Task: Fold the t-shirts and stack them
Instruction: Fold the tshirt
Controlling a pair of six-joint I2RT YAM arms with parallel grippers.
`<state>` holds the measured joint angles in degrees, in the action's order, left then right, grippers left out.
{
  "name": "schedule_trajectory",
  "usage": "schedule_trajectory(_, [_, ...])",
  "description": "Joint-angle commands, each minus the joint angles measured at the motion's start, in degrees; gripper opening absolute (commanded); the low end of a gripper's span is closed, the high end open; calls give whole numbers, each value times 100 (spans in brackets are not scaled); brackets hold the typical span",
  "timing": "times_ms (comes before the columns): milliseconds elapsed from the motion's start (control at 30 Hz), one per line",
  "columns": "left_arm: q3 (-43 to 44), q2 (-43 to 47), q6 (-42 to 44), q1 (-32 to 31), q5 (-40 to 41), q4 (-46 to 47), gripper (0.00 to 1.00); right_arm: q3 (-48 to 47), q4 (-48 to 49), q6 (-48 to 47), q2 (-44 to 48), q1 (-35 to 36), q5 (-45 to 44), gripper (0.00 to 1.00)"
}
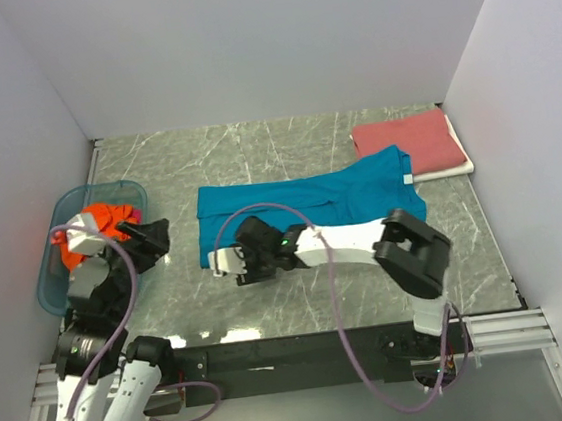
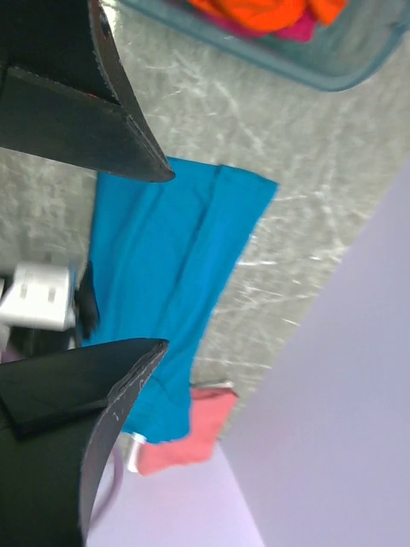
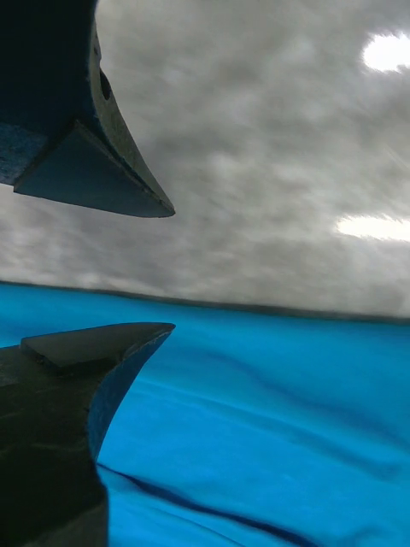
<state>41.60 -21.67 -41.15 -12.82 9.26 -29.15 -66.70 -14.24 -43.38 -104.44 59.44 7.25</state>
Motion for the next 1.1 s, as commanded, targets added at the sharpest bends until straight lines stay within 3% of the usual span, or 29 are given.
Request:
schedule_trajectory(0, [462,233,177,-1,375,-302,79,-571,510,444,-408,155,-1014,59])
schedule_trajectory(300, [445,313,256,-1,340,-311,79,-1091,510,567,-1086,191,-953,56])
schedule_trajectory(500, [489,374,291,-1,305,-390,79,-1109,571,611,-1298,200,-988,46])
schedule_trajectory(600, [480,409,274,-1,287,-381,79,-1091,624,593,-1376,191,-1067,36])
schedule_trajectory(800, [454,409,274,-10,261,-372,79,-1117,545,593,-1482,200,-1050,0])
schedule_trajectory(1067, [410,401,335,-1,199,-285,79,-538,554,471,-807,331,-348,0])
